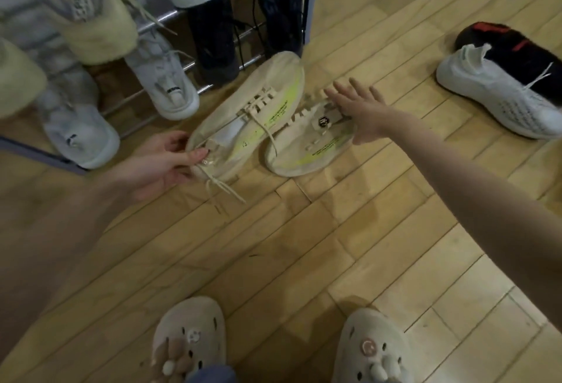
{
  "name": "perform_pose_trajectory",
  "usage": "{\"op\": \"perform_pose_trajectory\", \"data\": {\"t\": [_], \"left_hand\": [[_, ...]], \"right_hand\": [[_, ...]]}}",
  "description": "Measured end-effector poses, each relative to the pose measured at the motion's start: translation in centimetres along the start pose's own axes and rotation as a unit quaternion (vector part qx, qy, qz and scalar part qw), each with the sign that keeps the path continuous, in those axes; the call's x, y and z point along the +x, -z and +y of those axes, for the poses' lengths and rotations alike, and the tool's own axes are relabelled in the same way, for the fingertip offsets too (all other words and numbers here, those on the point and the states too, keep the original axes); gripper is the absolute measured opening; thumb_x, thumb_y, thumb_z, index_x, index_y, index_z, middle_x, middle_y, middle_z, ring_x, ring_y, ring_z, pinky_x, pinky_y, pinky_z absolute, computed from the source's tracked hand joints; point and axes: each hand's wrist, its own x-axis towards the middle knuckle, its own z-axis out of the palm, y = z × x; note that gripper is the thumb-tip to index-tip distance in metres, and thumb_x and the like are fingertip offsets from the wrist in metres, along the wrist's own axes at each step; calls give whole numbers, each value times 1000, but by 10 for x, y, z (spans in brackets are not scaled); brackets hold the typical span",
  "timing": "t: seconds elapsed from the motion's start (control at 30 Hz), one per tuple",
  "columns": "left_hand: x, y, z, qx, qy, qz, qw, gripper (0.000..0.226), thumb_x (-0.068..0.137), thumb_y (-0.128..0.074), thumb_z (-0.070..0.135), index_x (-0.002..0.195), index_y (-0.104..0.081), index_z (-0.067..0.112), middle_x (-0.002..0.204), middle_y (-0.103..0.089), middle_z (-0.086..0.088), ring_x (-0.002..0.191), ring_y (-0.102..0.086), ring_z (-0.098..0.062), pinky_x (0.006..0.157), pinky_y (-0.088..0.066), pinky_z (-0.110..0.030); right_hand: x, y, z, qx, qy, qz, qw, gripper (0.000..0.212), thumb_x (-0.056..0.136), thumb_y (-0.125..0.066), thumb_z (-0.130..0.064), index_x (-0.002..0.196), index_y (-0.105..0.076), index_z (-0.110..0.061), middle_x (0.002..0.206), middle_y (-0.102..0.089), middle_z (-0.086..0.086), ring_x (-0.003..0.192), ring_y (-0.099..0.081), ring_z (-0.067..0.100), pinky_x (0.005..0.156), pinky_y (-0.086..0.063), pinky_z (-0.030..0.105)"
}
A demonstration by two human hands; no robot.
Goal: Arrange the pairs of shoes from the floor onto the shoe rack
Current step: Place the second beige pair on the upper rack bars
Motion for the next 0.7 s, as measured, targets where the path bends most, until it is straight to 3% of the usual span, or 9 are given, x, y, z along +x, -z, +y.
{"op": "perform_pose_trajectory", "data": {"t": [0.07, 0.13, 0.2, 0.37, 0.43, 0.53, 0.7], "left_hand": [[-5, 6, 0, -16, -7, 16, 1000, 47, 82, -60, 6, 129, -51, 3, 115, -64, -13, 77, -72, -11, 55, -56, -20], [-10, 10, 1, -15, -13, 22, 1000, 46, 85, -58, 3, 130, -50, 3, 116, -64, -13, 78, -72, -10, 55, -56, -20], [-15, 12, 3, -8, -21, 14, 1000, 53, 80, -62, 8, 131, -49, 2, 119, -63, -13, 80, -72, -11, 57, -56, -20], [-32, 8, 16, -3, -54, -3, 999, 56, 75, -64, 11, 129, -52, 6, 119, -63, -9, 88, -70, -11, 62, -57, -22], [-39, 6, 24, -11, -70, -5, 997, 53, 76, -64, 8, 128, -53, 8, 117, -63, -7, 87, -70, -10, 61, -56, -22], [-50, 6, 41, -8, -98, -7, 995, 53, 71, -68, 11, 122, -57, 9, 118, -61, -8, 84, -70, -9, 59, -56, -22], [-75, 13, 76, -14, -139, -12, 990, 78, 43, -92, 40, 111, -64, 15, 103, -67, 0, 83, -69, -13, 59, -57, -25]], "right_hand": [[10, 2, -1, -65, 9, -7, 998, 111, 73, -79, -22, 155, -5, -24, 162, -9, 4, 149, 0, 31, 118, -1, 53], [11, 3, -5, -98, 12, 21, 995, 104, 68, -82, -28, 151, -20, -21, 151, -32, 11, 140, -22, 35, 116, -13, 50], [2, 4, -9, -123, -1, 41, 992, 97, 63, -83, -38, 143, -32, -18, 136, -42, 13, 124, -35, 35, 110, -25, 44], [-44, -3, -9, -19, -59, 74, 995, 97, 57, -76, -66, 129, -40, -11, 116, -47, 13, 107, -44, 31, 97, -39, 42], [-60, 6, -13, 7, -88, 106, 990, 92, 57, -68, -73, 119, -43, -11, 106, -52, 9, 95, -49, 29, 83, -43, 39], [-81, 27, -23, 80, -109, 160, 978, 78, 60, -68, -67, 110, -44, -12, 97, -55, 5, 85, -51, 25, 69, -42, 36], [-109, 62, -41, 219, -30, 198, 955, 66, 62, -80, -46, 109, -44, -17, 99, -55, 1, 87, -54, 22, 73, -51, 42]]}}
